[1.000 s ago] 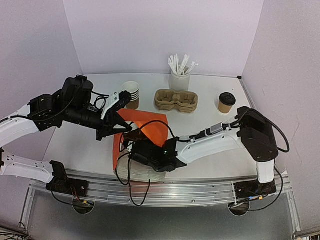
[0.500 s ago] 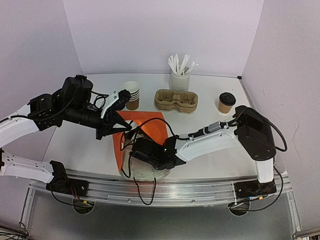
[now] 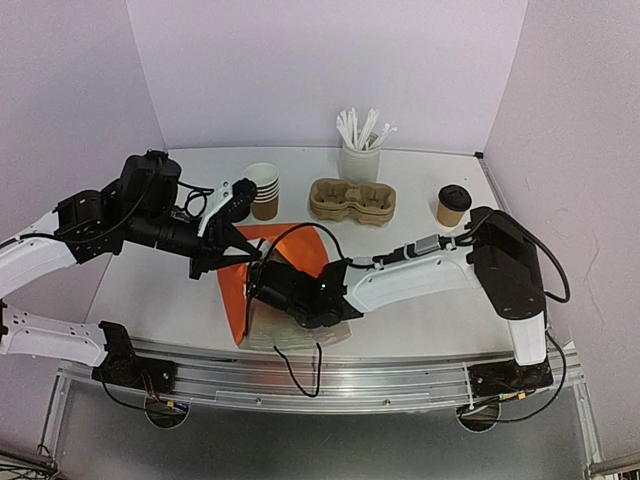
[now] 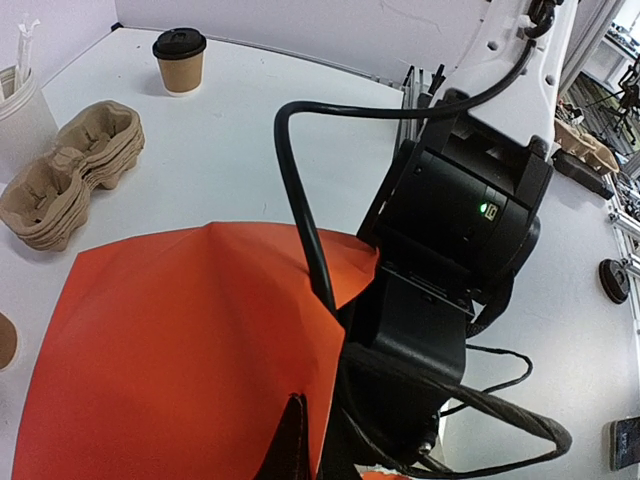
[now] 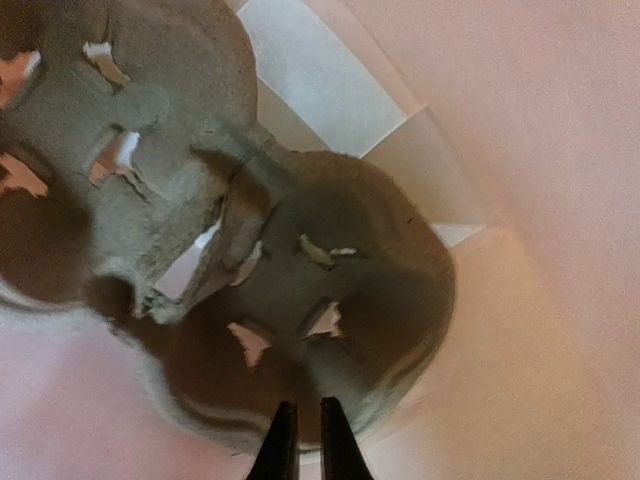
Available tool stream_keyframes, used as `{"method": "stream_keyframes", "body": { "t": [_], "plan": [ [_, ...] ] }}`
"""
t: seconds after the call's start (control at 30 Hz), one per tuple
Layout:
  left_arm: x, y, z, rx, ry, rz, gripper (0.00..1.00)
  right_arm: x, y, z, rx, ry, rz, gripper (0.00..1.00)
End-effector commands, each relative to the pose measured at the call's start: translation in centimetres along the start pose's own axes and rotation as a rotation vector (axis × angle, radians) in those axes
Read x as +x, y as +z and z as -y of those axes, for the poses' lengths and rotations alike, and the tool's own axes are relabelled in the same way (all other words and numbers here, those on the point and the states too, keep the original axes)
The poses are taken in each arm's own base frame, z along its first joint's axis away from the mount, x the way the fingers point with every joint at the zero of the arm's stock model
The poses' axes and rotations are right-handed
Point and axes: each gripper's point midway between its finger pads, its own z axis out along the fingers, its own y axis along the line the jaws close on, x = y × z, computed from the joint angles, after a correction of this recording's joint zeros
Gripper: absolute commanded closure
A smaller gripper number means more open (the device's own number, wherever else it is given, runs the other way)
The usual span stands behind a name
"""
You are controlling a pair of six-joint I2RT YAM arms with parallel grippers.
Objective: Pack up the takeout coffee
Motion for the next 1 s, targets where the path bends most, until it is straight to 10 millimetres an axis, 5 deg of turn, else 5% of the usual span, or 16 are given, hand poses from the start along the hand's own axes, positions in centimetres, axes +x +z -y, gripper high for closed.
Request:
{"method": "stream_keyframes", "body": {
  "t": [0.0,0.3,0.6,0.97],
  "plan": [
    [-0.2,-0.7,0.9,0.036,0.042,0.039,1.00,-0.9,-0.8,1.0,-0.058,0.149,0.011,0.88],
    [-0.3,-0.6,-1.3,-0.079,-0.075,0.054,1.00,-5.3,-3.8,3.1,-0.140,0.552,0.236,0.71],
    [-0.6,-0.8,-0.8,-0.052,-0.134,0.110,1.00,-6.7,-2.5,3.1,-0.088,0.786,0.294,0.45],
    [-0.9,-0.3,-0.9,-0.005,-0.231,0.144,1.00,-5.6,-0.3,2.1,-0.041,0.863,0.308,0.45]
  ]
}}
